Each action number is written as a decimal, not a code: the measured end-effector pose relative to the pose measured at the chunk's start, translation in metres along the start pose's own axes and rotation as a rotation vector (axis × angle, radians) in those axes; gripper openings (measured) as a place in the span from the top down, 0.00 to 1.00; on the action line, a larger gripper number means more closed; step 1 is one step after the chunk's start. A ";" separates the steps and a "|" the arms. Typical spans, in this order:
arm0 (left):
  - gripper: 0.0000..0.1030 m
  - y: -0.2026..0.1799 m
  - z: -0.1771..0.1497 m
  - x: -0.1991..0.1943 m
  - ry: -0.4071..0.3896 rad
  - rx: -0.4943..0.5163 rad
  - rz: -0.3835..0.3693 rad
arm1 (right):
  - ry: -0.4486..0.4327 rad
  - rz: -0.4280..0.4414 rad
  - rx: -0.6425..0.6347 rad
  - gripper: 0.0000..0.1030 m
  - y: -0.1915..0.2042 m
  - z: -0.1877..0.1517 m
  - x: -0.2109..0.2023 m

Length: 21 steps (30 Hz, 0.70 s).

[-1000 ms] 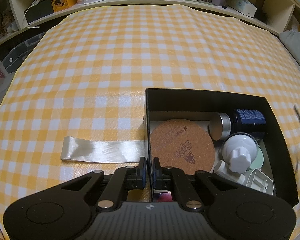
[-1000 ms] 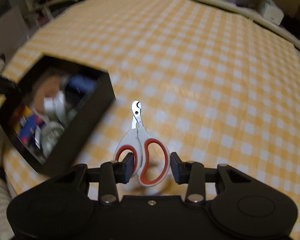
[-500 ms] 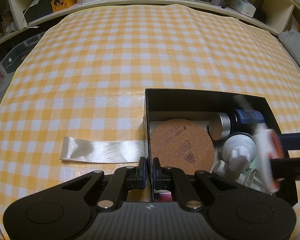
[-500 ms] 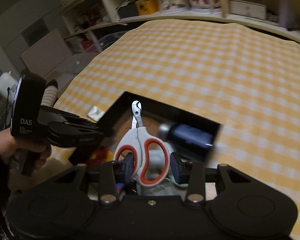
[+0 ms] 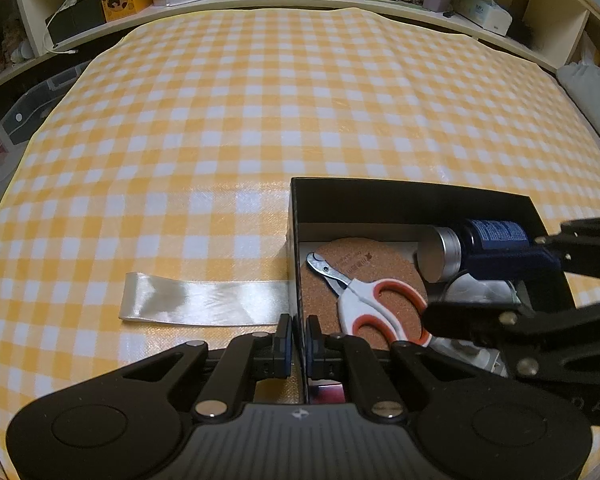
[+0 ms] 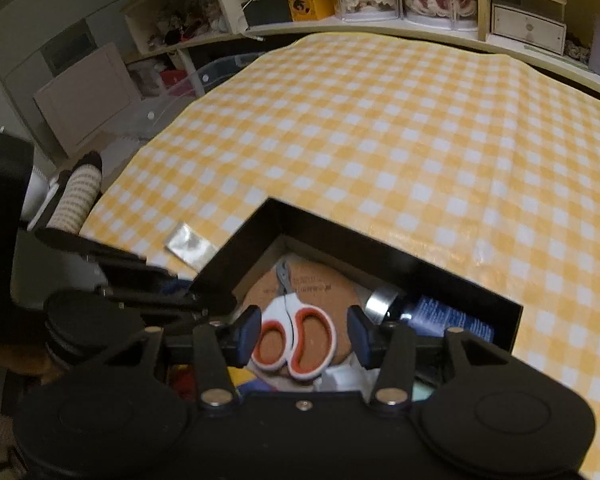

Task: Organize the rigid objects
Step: 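Carry the red-handled scissors into the black box and release them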

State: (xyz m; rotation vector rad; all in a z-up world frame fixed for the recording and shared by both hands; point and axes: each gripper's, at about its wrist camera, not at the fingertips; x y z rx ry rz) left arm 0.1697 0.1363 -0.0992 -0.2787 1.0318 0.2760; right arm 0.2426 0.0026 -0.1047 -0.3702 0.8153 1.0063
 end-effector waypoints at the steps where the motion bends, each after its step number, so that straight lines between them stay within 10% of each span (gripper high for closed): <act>1: 0.93 0.000 0.000 0.000 0.000 0.000 0.000 | 0.007 -0.001 -0.004 0.53 0.000 -0.002 0.000; 21: 0.93 0.000 0.000 0.000 0.000 -0.001 -0.002 | 0.000 -0.012 0.040 0.43 -0.003 -0.016 -0.043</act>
Point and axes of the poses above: each gripper's, at about its wrist camera, not at the fingertips, and x roughly the way its jaws point, y to its left, z to its top, and after that the axes turned 10 degrees about -x, right-handed
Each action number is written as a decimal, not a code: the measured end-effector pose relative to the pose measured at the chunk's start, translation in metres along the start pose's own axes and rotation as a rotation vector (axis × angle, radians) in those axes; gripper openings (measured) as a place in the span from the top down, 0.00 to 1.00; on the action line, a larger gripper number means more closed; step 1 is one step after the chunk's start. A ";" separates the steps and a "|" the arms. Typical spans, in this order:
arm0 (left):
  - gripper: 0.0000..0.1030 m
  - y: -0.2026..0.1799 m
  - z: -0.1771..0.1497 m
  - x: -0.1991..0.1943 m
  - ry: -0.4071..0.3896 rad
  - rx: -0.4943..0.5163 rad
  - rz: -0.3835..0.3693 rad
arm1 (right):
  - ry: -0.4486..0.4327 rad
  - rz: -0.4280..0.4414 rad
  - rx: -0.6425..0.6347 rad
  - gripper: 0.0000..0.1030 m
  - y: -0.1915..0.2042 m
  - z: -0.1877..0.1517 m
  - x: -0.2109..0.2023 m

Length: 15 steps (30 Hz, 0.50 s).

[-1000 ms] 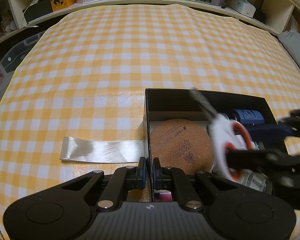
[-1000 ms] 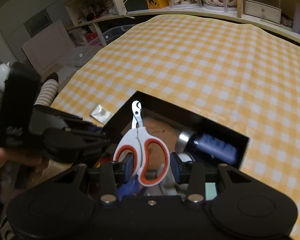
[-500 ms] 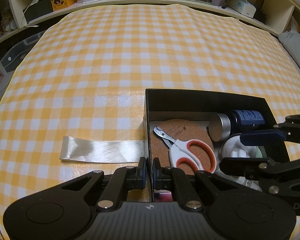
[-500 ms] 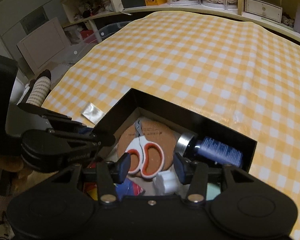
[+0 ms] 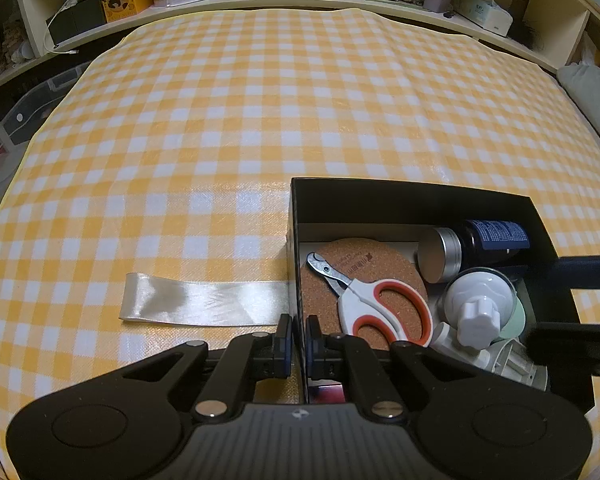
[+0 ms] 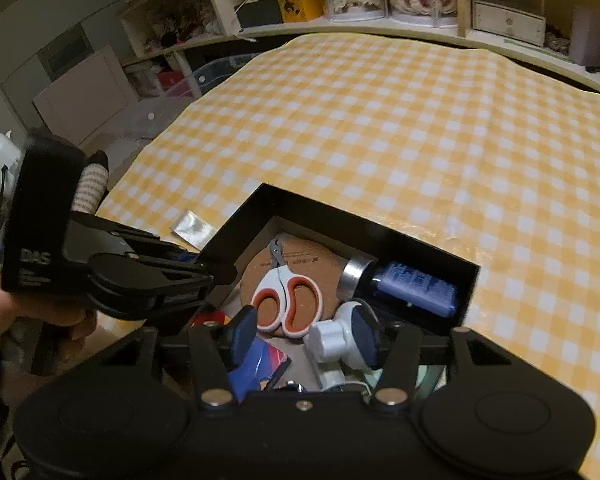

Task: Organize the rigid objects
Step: 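Carry the red-handled scissors into the black box and release them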

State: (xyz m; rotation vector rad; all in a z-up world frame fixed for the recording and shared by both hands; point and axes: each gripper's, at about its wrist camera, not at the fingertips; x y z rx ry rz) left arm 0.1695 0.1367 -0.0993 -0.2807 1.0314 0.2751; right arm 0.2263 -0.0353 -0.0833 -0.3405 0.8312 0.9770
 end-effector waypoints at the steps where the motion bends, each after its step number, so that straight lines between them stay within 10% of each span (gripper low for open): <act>1: 0.93 0.000 0.000 0.000 0.000 0.001 0.000 | -0.006 -0.006 0.009 0.41 0.000 -0.001 -0.005; 15: 0.93 0.001 0.000 0.000 0.000 0.002 0.001 | -0.123 -0.095 0.141 0.23 -0.004 -0.038 -0.087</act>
Point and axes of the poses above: each gripper's, at about its wrist camera, not at the fingertips, and x roughly the way its jaws point, y to its left, z to its top, and after that the axes turned 10 degrees about -x, right-handed
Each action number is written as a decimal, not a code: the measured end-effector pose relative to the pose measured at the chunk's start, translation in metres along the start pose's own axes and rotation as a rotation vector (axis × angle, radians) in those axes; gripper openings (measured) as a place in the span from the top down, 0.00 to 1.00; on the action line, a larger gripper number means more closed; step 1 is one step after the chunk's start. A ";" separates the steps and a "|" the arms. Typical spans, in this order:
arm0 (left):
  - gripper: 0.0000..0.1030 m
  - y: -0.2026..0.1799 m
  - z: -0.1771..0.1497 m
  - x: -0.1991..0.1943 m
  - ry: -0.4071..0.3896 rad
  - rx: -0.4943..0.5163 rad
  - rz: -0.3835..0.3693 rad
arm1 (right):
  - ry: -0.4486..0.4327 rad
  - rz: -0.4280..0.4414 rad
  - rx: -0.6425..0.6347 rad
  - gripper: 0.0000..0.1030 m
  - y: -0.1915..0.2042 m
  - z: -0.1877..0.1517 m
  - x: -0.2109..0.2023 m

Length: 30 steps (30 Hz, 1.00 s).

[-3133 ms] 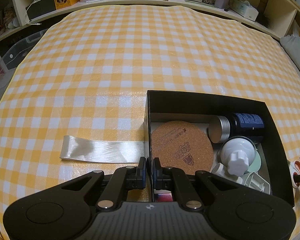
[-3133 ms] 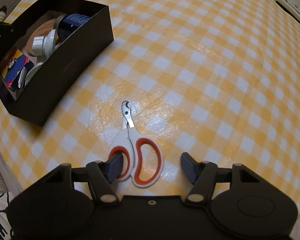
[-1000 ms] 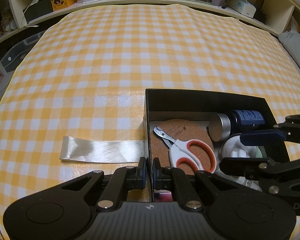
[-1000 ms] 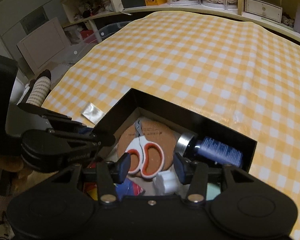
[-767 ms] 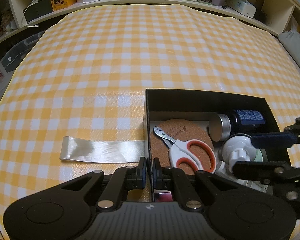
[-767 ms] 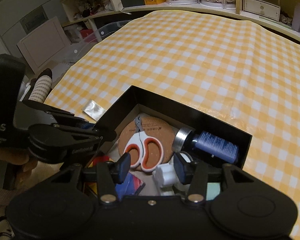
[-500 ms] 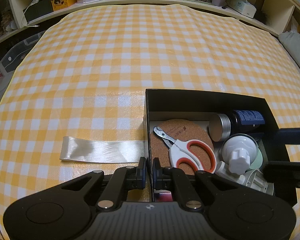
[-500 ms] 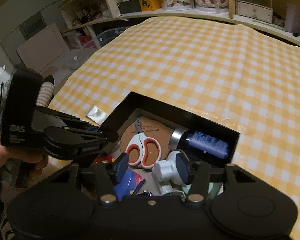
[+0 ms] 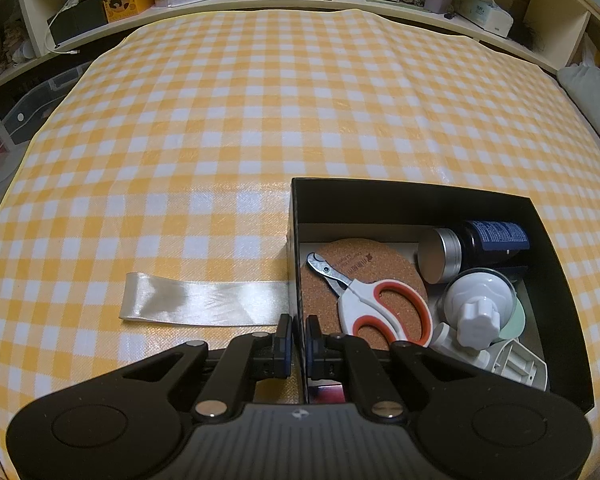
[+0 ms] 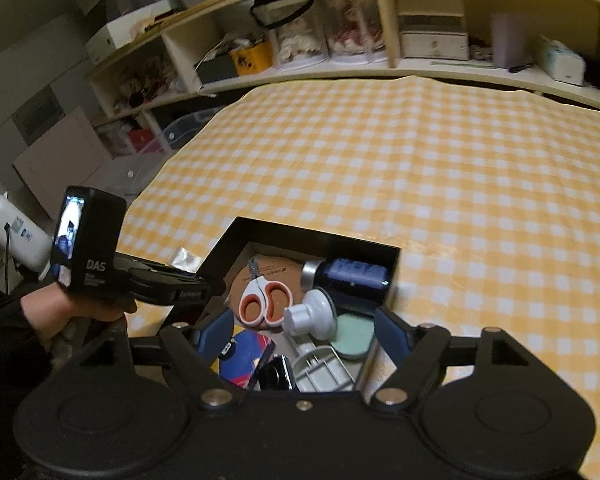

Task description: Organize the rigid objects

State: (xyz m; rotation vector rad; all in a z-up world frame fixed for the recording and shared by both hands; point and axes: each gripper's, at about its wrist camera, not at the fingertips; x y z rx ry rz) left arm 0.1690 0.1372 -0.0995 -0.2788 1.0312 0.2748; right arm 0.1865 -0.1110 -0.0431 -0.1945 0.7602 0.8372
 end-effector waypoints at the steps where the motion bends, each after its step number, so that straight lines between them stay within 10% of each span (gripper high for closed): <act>1: 0.93 0.000 0.000 0.000 0.000 -0.001 0.000 | -0.007 -0.005 0.006 0.22 0.000 -0.003 -0.005; 9: 0.92 0.005 0.000 -0.005 -0.023 -0.003 0.001 | -0.088 -0.063 0.028 0.09 0.003 -0.036 -0.040; 19: 0.33 -0.005 -0.026 -0.078 -0.179 -0.028 0.002 | -0.166 -0.127 0.053 0.01 0.000 -0.061 -0.062; 30: 0.23 -0.022 -0.081 -0.164 -0.316 -0.042 -0.075 | -0.219 -0.176 0.045 0.00 0.003 -0.074 -0.076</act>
Point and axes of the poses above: each gripper's, at about its wrist camera, not at the fingertips, and x roughly the way its jaws point, y to its left, z to its top, and after that the axes turned 10 degrees about -x, right-handed
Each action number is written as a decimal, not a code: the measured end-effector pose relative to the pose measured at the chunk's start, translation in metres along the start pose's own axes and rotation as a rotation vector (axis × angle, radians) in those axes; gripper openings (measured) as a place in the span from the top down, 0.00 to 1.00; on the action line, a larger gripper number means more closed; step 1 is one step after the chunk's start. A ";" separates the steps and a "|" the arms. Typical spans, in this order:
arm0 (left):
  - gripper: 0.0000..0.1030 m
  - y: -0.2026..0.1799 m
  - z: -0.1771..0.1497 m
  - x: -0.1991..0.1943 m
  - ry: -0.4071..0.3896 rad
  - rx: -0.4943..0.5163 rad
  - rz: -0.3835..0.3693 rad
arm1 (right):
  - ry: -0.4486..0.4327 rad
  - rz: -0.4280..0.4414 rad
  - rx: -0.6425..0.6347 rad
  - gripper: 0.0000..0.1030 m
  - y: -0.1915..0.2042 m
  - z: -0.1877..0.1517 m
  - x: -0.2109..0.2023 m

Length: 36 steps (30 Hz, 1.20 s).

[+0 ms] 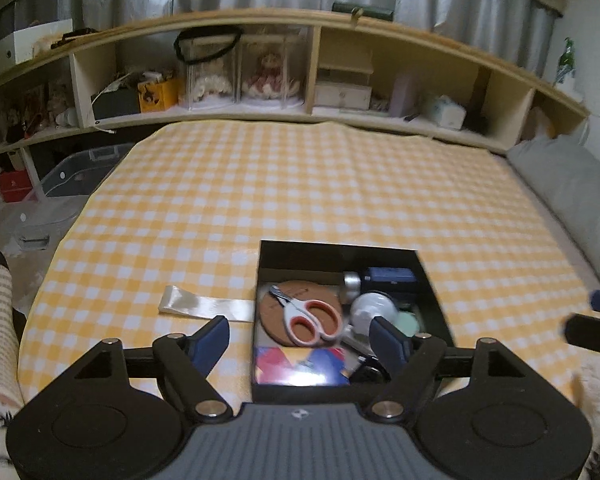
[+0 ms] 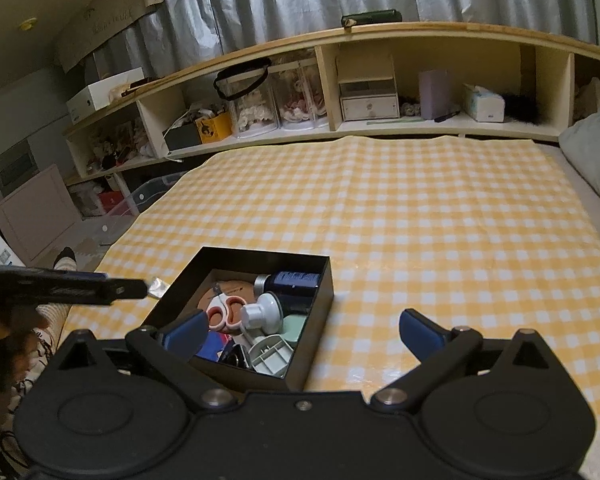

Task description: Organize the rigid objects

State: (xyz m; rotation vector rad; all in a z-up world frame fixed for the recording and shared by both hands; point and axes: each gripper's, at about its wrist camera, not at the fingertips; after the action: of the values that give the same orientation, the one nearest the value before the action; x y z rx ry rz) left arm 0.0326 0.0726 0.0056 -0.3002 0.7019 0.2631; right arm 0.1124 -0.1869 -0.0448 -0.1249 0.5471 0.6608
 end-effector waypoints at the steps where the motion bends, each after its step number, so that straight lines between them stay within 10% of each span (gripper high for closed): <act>1: 0.20 -0.001 -0.003 -0.007 -0.013 -0.004 -0.007 | -0.005 -0.003 -0.001 0.00 0.000 -0.001 -0.002; 19: 0.00 -0.010 -0.054 -0.066 -0.202 0.036 0.027 | -0.064 -0.074 -0.028 0.00 0.011 -0.030 -0.037; 36: 0.00 -0.018 -0.076 -0.065 -0.218 0.051 0.017 | -0.082 -0.102 -0.059 0.00 0.021 -0.039 -0.045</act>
State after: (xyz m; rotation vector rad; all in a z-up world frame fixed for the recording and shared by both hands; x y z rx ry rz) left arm -0.0538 0.0197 -0.0030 -0.2134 0.4957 0.2885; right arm 0.0528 -0.2062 -0.0534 -0.1793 0.4393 0.5808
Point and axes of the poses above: each gripper's, at about its wrist camera, not at the fingertips, and x roughly the way its jaws point, y to its left, z to its top, and after that the axes turned 10 degrees about -x, right-handed
